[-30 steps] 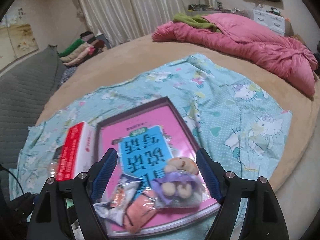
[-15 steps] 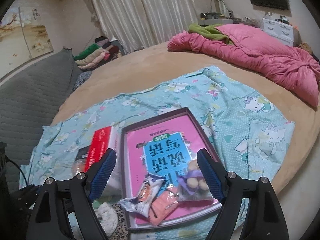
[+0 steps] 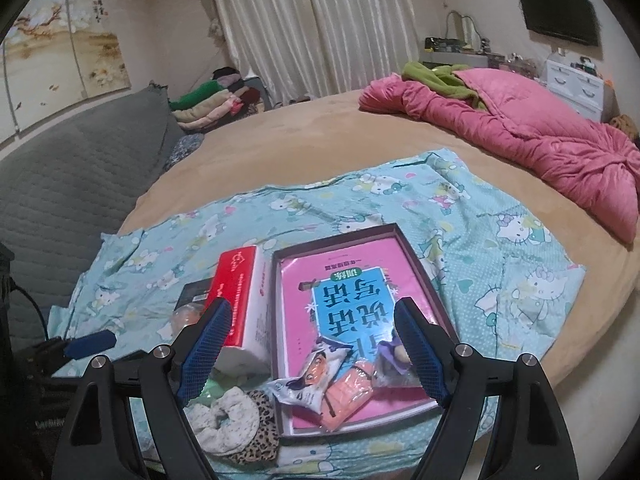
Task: Organize soft objects
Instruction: 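Withdraw both open tools from the box back toward the pile, then grasp the white floral scrunchie with the left tool while the right tool grasps the leopard scrunchie, then carry both scrunchies over the pink book box with both tools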
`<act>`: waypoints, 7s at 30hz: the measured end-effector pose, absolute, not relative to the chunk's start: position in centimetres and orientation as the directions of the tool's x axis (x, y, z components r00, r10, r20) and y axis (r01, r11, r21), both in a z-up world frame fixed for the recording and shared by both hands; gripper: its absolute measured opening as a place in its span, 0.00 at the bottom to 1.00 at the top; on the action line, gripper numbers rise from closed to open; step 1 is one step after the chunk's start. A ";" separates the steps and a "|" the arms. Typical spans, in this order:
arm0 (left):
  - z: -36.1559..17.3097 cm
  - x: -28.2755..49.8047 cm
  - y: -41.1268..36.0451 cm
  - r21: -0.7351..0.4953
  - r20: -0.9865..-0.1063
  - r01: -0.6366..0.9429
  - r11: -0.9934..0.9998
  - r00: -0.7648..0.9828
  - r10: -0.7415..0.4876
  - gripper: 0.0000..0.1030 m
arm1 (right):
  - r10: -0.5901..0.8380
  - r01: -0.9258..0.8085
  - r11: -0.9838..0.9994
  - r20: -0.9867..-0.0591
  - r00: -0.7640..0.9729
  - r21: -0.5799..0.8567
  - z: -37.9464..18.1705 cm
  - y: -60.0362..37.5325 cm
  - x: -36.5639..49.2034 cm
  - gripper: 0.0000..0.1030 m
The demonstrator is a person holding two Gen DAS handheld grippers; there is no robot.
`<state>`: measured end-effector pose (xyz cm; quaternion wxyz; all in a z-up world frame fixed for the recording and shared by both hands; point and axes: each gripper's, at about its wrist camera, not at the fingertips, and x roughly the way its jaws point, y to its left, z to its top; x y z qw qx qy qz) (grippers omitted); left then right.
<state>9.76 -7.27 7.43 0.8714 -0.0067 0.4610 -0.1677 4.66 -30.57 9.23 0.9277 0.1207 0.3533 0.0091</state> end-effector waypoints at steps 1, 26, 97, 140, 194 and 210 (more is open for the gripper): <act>7.5 9.7 -6.9 -0.170 -0.802 0.280 0.945 0.517 -0.298 0.77 | 0.105 0.065 0.971 -0.654 0.750 0.231 9.4 -30.4 4.5 0.82; 5.9 6.6 -2.6 -0.204 -0.819 0.281 0.938 0.477 -0.320 0.77 | 0.205 0.058 0.939 -0.687 0.698 0.339 7.5 -27.3 0.1 0.82; -7.8 9.2 0.3 -0.394 -0.856 0.301 0.869 0.225 -0.466 0.14 | 0.214 0.055 0.969 -0.929 0.303 0.241 -9.3 -18.6 4.9 0.81; 8.9 8.3 -7.1 -0.302 -0.729 0.438 0.847 0.466 -0.501 0.14 | 0.143 0.068 0.955 -0.647 0.749 0.290 6.4 -31.4 1.7 0.11; -0.4 15.4 -19.1 -0.194 -0.845 0.467 0.862 0.366 -0.389 0.14 | 0.229 0.105 0.905 -0.681 0.695 0.412 -0.4 -34.5 4.8 0.12; -2.1 16.5 -19.2 -0.189 -0.859 0.459 0.868 0.350 -0.373 0.15 | 0.262 0.110 0.897 -0.715 0.649 0.428 -3.5 -33.8 6.2 0.14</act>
